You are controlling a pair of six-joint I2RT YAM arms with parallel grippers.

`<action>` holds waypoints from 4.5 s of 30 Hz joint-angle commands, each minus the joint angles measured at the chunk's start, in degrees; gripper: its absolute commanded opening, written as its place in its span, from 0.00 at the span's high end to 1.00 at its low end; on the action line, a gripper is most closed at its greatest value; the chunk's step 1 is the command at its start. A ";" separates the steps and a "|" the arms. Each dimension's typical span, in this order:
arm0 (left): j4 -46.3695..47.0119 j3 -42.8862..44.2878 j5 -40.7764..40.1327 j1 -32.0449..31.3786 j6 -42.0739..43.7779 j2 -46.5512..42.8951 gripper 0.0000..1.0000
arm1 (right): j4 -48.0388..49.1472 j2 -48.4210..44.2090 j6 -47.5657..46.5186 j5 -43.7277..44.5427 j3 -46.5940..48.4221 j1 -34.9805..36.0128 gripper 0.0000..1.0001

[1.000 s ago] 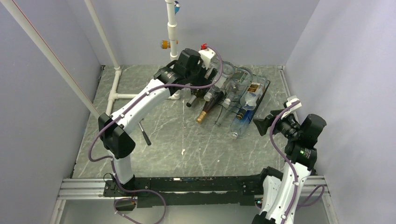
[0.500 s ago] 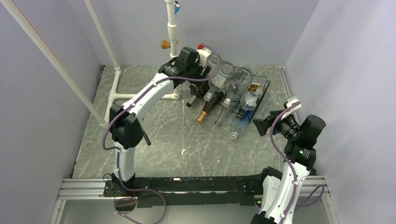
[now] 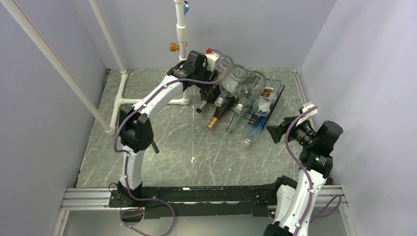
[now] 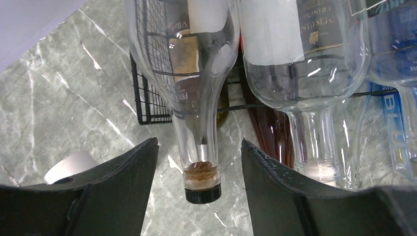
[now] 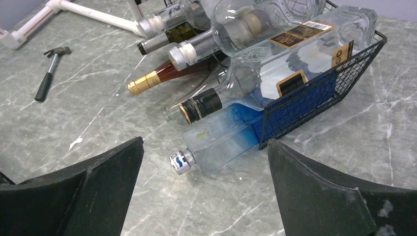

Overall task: Take the wine bottle off the wine rack
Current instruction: Pick up the wine bottle from the wine rack.

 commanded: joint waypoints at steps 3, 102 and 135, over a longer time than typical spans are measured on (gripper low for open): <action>3.00 1.19 3.20 0.60 0.05 1.37 0.34 | 2.98 0.26 0.64 -1.65 -0.31 -0.72 0.01; 28.90 -11.19 -5.89 1.53 -10.73 -7.70 1.00 | 3.17 0.52 0.74 -1.39 -0.75 -1.14 0.01; 31.75 -14.28 -5.97 2.23 -12.08 -9.99 1.00 | 2.99 0.52 0.65 -1.13 -0.66 -1.15 0.01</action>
